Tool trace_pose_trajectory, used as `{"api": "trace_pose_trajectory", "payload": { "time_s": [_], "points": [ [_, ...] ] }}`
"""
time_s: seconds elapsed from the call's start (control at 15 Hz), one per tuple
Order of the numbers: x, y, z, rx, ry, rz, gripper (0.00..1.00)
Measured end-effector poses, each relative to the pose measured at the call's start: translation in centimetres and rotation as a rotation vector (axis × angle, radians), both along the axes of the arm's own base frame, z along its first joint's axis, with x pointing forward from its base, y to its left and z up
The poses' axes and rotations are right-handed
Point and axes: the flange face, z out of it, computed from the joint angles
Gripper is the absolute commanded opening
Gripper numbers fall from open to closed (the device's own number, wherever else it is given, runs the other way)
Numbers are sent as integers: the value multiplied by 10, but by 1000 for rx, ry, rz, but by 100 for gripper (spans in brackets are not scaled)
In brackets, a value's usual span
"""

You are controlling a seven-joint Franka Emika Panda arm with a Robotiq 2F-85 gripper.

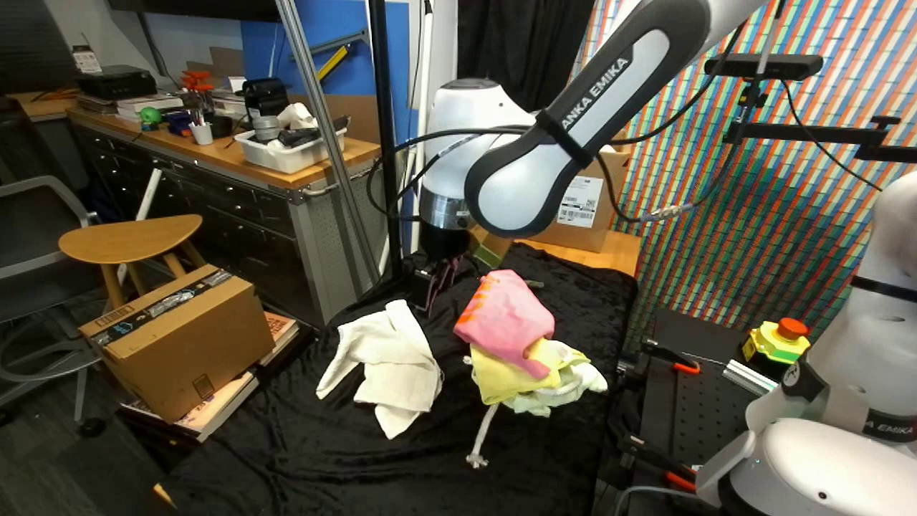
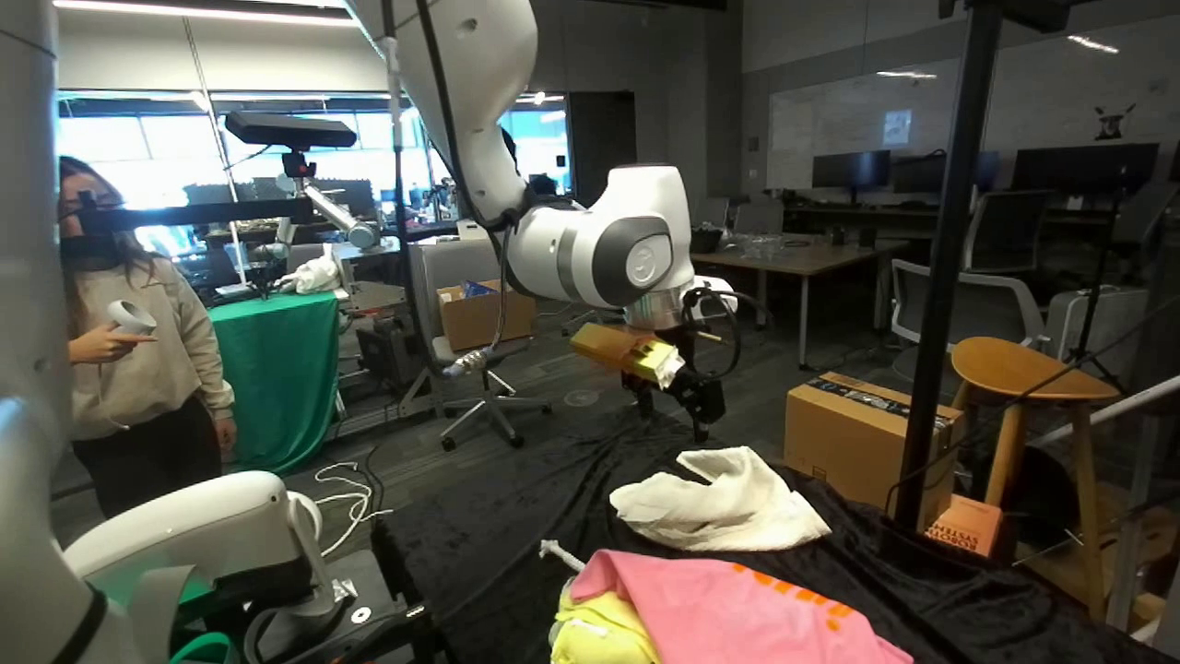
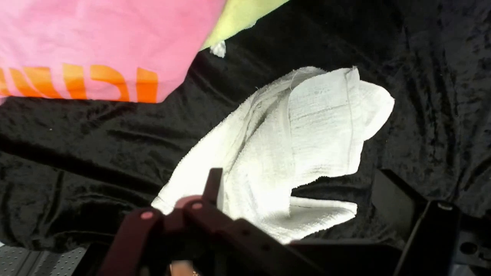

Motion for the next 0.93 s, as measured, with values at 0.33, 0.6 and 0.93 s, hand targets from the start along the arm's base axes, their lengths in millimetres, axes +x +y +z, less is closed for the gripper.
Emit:
{"api": "trace_pose_trajectory", "payload": {
  "time_s": [0.33, 0.6, 0.93],
  "points": [
    [31, 8, -49, -53, 27, -21, 100],
    [46, 19, -84, -74, 66, -65, 100],
    [50, 42, -112, -84, 130, -78, 100]
  ]
}}
